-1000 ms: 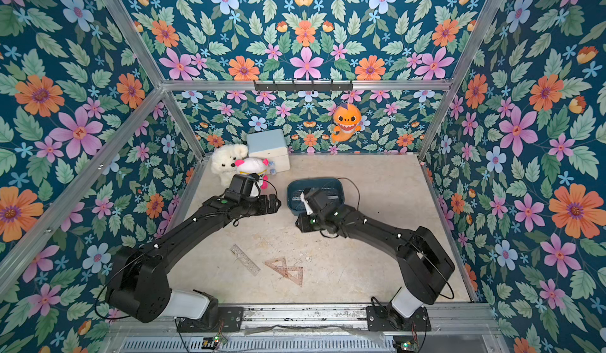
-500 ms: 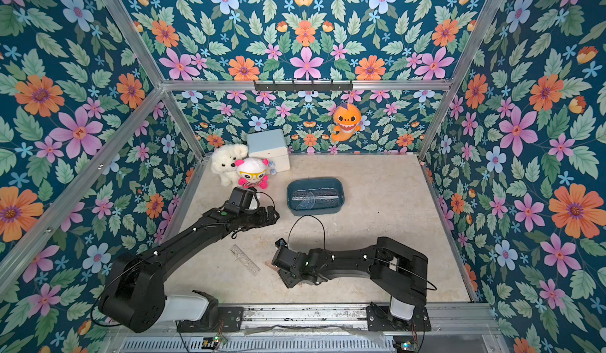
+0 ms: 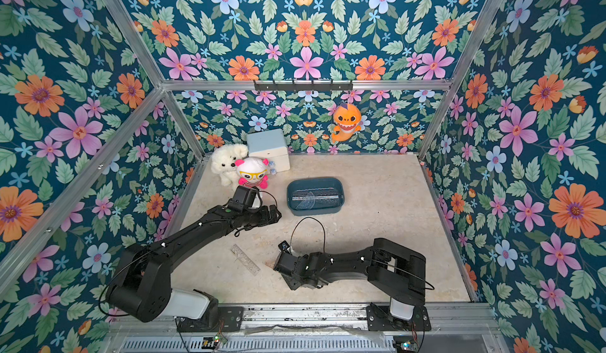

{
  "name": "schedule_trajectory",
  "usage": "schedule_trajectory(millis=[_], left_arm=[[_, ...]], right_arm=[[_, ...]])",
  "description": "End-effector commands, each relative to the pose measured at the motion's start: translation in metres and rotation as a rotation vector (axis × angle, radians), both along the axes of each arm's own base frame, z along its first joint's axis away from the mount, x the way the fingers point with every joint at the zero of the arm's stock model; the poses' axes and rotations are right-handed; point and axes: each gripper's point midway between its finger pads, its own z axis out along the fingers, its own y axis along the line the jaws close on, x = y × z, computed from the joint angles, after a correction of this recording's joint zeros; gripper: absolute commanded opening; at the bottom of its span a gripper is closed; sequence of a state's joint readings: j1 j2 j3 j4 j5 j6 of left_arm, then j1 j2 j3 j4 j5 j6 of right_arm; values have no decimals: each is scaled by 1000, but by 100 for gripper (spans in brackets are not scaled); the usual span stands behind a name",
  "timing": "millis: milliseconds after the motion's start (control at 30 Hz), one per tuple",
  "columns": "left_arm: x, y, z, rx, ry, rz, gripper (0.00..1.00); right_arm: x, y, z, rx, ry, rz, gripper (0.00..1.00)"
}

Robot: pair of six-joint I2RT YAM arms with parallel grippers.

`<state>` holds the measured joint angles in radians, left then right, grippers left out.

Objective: Put the scattered rulers into the storage box
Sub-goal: Move the ruler to the center of the board.

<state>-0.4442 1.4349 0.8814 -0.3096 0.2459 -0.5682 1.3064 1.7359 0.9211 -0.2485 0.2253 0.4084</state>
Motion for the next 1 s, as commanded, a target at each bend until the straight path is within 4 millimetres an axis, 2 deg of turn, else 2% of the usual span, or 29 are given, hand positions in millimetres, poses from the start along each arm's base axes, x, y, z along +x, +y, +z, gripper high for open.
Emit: schedule_trajectory(millis=[0,267,333,533,767,967], left_arm=[[4,-3,3,-9,-14,-13,99],[5,-10,0,-15,-2,-23,99],[5,-12,0,-15,-3,-27,99],[5,-17,-2,-8,1,-35,99],[4,-24,-4,-4,7,-46,99],[0,-37,-8,-7,18,-74,99]], right_arm=[[1,-26,-7,-92,-15,-27,65],[8,-48,-8,-98,-32,-72,63],[12,-49,1,-59,-36,-88,62],[21,-59,2,9,-5,-115,61],[30,-72,-2,-9,-4,-142,61],[33,-78,15,34,-32,-203,65]])
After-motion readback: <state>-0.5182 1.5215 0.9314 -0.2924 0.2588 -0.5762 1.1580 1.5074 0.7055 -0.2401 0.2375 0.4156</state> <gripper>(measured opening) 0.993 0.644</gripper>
